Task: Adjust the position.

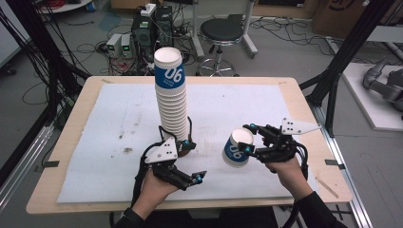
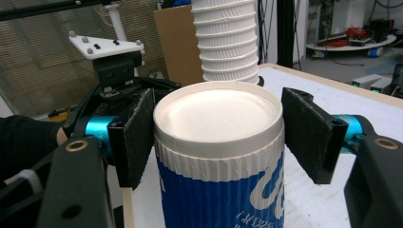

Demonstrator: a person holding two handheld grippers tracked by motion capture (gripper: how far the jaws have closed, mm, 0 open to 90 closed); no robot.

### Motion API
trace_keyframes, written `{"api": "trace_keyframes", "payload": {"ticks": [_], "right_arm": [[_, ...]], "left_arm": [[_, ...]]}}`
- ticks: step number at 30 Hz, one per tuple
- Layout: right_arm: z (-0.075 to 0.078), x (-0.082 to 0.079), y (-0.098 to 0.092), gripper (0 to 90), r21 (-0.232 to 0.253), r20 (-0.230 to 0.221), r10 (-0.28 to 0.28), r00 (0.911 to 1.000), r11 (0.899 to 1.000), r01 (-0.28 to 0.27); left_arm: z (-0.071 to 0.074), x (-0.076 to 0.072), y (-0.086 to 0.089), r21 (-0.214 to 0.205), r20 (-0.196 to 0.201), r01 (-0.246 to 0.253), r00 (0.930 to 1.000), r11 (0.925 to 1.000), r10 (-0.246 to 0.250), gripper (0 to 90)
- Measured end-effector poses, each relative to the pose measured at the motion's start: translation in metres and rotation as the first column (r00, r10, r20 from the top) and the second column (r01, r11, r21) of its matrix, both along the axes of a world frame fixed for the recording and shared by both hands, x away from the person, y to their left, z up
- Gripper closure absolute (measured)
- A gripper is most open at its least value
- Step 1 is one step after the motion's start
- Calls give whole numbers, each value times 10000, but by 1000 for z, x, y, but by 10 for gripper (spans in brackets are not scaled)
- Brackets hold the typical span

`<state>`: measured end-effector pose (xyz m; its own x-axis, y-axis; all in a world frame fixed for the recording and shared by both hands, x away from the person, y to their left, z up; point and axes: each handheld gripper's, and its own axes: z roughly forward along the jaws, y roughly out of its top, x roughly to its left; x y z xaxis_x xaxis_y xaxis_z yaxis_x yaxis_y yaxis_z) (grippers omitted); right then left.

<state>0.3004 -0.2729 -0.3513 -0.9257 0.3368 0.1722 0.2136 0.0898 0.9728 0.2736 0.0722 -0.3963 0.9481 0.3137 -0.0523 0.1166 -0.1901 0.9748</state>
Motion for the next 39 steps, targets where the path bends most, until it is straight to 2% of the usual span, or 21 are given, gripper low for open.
{"api": "trace_keyframes", "payload": {"ticks": [9, 16, 23, 39], "right_arm": [[0, 0, 4, 308, 8, 56, 283, 9996, 9996, -283], [-2, -1, 7, 308, -10, 15, 459, 9989, 9989, -459], [-2, -3, 10, 308, -13, 58, 615, 9981, 9981, -615], [-3, -8, 25, 308, -78, 108, 1259, 9920, 9920, -1258]], "left_arm": [[-1, 5, -14, 158, -464, 638, 9969, 9978, -630, 61], [-1, 8, -26, 119, -640, 911, 9939, 9958, -902, 61], [-1, 9, -36, 161, -631, 1081, 9923, 9940, -1069, 61], [-4, 12, -53, -53, -744, 1362, 9879, 9907, -1362, 61]]}}
